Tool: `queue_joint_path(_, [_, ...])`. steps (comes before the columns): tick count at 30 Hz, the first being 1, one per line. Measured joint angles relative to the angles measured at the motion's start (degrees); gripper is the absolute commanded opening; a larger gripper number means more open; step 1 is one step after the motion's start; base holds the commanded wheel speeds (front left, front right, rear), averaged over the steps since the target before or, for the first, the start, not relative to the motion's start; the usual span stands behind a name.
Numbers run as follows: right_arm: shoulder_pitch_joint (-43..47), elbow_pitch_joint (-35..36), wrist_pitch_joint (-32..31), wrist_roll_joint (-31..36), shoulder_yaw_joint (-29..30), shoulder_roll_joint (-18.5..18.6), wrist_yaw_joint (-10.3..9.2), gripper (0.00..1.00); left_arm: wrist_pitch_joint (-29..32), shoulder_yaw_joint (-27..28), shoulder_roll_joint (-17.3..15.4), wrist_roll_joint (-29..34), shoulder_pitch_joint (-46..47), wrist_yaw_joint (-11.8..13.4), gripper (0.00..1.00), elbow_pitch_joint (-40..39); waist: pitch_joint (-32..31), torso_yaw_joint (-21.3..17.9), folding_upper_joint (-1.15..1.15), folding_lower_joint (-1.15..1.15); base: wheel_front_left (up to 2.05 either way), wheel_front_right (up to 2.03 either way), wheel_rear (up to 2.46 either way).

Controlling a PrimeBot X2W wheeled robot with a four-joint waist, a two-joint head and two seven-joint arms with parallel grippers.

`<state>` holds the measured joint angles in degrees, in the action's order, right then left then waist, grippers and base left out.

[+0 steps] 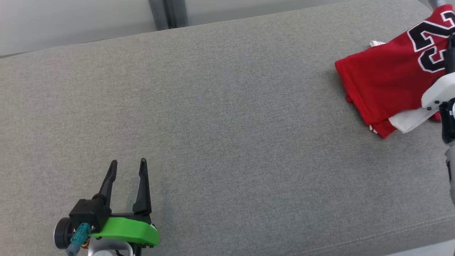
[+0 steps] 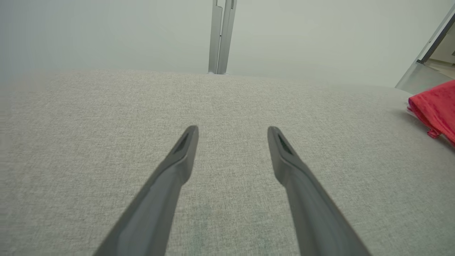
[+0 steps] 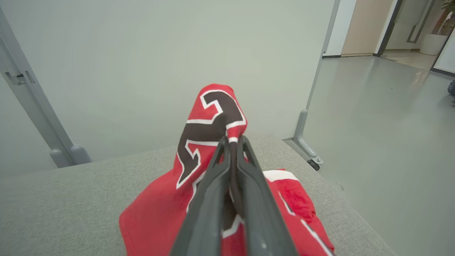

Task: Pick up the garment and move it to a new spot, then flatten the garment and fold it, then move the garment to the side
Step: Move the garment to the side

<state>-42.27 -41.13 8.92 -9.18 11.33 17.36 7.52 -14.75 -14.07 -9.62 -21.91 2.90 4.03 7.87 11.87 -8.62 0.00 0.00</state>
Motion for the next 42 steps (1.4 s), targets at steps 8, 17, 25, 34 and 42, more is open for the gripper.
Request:
queue_joint_path(8, [-2.47,-6.45,1.08,4.27,6.19,6.08,0.00,0.00,-0.01,-0.68,-0.30,0.59,0.09,-0.44,1.00,-0.01,1.74,2.08,0.00,0.00,0.00,0.00,0.00])
queue_joint_path(17, [-6.08,-10.82,1.78,11.47,11.35,11.01,0.01,0.00,1.70,-1.18,-2.36,1.78,1.34,-0.24,1.00,-2.16,6.89,4.31,0.00,0.00,0.00,0.00,0.00])
queue_joint_path(25, [-7.92,-11.60,4.23,21.60,24.69,10.69,0.01,1.00,2.68,-1.20,-3.60,1.91,1.82,0.08,1.00,-4.31,11.54,6.13,0.00,0.00,0.00,0.00,0.00])
queue_joint_path(34, [-10.52,-10.06,5.92,20.75,20.24,3.22,0.01,1.00,2.58,-0.82,-3.78,1.71,1.85,0.60,1.00,-4.53,10.75,5.77,0.00,0.00,0.00,0.00,0.00])
queue_joint_path(42, [-7.65,-2.01,6.09,10.38,2.33,0.89,0.01,1.00,1.57,1.38,-3.38,-0.34,3.37,0.78,1.00,-4.58,6.16,4.03,0.00,0.00,0.00,0.00,0.00])
